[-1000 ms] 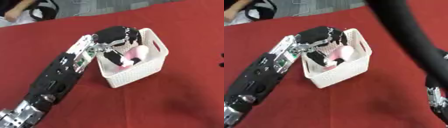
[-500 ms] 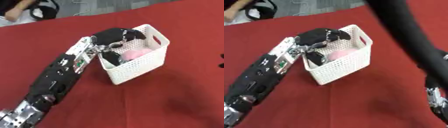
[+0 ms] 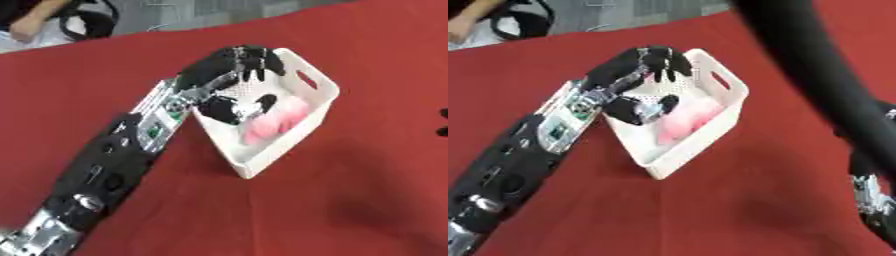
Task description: Pick up objects on the table and place them in the box.
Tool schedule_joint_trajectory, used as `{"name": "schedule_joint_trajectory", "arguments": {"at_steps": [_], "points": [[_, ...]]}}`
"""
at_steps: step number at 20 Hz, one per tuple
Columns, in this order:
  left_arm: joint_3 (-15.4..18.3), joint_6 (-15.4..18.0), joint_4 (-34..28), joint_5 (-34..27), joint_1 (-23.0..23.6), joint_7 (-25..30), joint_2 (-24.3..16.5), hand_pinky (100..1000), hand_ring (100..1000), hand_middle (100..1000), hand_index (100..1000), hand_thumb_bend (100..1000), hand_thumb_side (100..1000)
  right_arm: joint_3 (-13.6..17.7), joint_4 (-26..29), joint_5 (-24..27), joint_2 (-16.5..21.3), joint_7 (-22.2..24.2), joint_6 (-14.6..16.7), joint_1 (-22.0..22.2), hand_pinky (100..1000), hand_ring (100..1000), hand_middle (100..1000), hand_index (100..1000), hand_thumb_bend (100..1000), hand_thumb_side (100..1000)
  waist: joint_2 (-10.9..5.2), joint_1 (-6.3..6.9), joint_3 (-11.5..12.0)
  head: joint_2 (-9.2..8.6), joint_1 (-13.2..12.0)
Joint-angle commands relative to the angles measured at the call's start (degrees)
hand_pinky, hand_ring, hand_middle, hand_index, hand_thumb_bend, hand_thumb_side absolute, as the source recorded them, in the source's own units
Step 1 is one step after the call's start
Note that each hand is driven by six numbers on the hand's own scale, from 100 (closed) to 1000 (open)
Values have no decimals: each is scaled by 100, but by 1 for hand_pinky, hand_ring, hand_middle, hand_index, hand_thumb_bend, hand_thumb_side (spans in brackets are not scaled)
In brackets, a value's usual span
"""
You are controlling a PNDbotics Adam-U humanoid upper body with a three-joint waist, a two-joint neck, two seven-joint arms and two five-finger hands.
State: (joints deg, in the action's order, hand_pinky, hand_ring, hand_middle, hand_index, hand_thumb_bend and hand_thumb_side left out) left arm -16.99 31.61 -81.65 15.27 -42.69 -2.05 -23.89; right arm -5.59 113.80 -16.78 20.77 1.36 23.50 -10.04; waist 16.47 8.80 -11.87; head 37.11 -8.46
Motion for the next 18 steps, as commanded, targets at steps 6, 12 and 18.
{"name": "schedule_joint_trajectory", "arguments": {"at_steps": [6, 12, 18], "points": [[767, -816, -2530, -2306, 1269, 111, -507, 342, 578, 723, 787, 138, 938, 81, 79, -124, 18, -32, -51, 115, 619, 775, 831, 797, 100, 689, -25, -54, 200, -64, 112], [1476, -1125, -3174, -2241, 2458, -256, 86, 426, 609, 745, 789, 158, 993, 130, 79, -204, -36, -152, -68, 207, 622, 789, 837, 810, 100, 684, 7, -114, 363, -65, 103], [1640, -1232, -3292, -2463, 3092, -383, 666, 544, 634, 755, 799, 163, 1000, 178, 79, -231, -113, -302, -45, 276, 665, 811, 839, 813, 102, 684, 19, -216, 536, -68, 65]]}}
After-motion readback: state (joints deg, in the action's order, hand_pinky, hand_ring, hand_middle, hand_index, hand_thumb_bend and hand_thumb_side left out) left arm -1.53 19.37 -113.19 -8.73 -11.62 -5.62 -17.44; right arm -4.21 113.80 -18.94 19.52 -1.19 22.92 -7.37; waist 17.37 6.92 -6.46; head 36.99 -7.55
